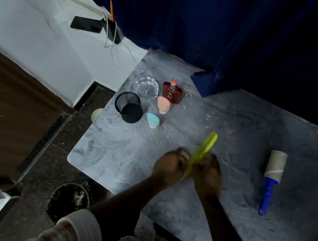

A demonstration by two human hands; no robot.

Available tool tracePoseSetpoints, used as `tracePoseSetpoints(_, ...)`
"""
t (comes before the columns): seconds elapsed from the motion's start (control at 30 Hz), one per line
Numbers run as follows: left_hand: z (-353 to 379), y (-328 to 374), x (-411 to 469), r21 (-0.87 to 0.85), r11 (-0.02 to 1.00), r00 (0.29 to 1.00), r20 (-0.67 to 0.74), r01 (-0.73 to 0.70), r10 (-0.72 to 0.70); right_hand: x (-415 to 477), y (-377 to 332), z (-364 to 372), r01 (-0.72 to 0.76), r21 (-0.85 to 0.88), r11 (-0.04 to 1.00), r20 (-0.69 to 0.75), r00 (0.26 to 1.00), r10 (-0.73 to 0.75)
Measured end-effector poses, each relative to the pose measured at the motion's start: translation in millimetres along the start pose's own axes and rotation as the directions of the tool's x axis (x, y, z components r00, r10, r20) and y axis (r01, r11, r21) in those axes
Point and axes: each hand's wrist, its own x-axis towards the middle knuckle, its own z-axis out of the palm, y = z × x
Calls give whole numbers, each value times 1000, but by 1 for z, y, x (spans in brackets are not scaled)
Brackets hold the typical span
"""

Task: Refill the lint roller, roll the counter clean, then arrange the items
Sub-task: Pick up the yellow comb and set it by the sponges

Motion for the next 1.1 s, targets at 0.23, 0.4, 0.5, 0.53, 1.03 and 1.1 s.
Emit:
tracePoseSetpoints(0.23, -24, -18, 7, -520, 854, 958, -232, 23, -167, 40, -53, 15, 76, 194, 978, 98, 991, -96)
tracePoseSetpoints(0.4, -46, -23, 32, -476, 879, 960, -250, -7, -127, 75, -83, 33, -17, 253, 967, 84, 996, -4)
tracePoseSetpoints(0.5, -50, -27, 42, -312, 950, 974, -205, 26, -94, 89, -89, 37, -8, 197, 980, 66, 998, -5)
tracePoseSetpoints(0.53, -50, -27, 41, -252, 967, 977, -197, 37, -88, 92, -91, 37, -1, 171, 985, 69, 998, -11)
tracePoseSetpoints(1.03, -38, -38, 24, -36, 997, 965, -258, -62, 51, 98, -94, 45, -60, -108, 992, 115, 991, 72)
tracePoseSetpoints(1.1, -38, -39, 23, -28, 998, 964, -260, -54, 45, 97, -95, 47, -66, -122, 990, 103, 992, 79)
